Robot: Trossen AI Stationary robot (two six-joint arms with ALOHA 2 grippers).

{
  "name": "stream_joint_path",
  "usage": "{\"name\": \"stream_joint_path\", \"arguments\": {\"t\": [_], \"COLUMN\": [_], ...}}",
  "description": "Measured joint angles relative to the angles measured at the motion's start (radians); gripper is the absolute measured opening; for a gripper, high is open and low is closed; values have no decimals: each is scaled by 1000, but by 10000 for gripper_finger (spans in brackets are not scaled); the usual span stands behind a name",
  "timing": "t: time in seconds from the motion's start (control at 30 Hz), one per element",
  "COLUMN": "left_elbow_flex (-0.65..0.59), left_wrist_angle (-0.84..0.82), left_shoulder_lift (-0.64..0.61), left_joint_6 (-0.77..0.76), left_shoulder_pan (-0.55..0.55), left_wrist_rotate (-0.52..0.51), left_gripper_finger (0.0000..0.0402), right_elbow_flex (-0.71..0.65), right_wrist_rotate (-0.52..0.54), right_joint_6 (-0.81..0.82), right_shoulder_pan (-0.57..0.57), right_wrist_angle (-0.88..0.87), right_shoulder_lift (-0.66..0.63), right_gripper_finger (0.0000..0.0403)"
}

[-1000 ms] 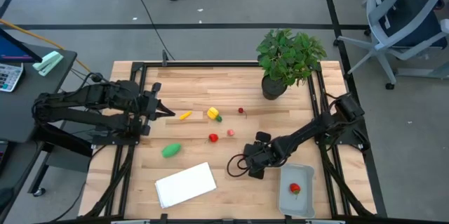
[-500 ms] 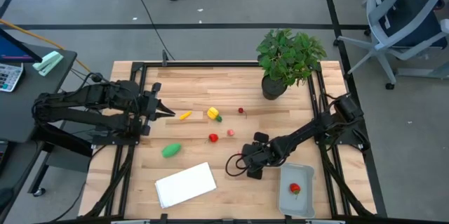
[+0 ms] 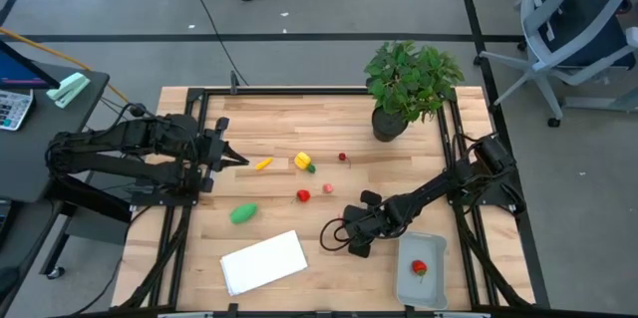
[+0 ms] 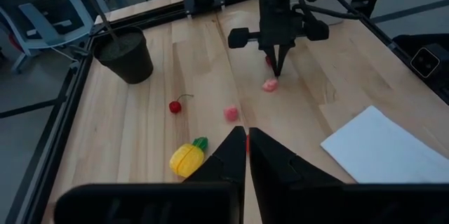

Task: Pick and placing Produce into tupperware
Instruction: Put the bottom red cherry into the gray bin

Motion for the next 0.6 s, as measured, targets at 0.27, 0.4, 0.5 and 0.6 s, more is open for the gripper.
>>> {"name": "stream_joint_path", "arguments": {"t": [0.27,0.4,0.5,0.6], "left_elbow_flex": [0,0,0,0], "left_wrist_angle": [-1,-2,-3,-8], "left_shoulder_lift": [0,0,0,0], "left_joint_6": [0,0,0,0], "left_shoulder_pan": [0,0,0,0], "left_wrist_rotate": [0,0,0,0], "left_gripper_finger": [21,16,19,25], "right_elbow_flex": [-1,3,28,79], "right_wrist_rotate": [95,160,164,164], "right_joint_6": [15,15,29,87], "right_shoulder_pan": [0,-5,-2,5], "right_wrist_angle": [15,7,-9,-121], "right_shoulder_lift": [2,-19,-59,-120], "right_gripper_finger": [5,3,3,2]}}
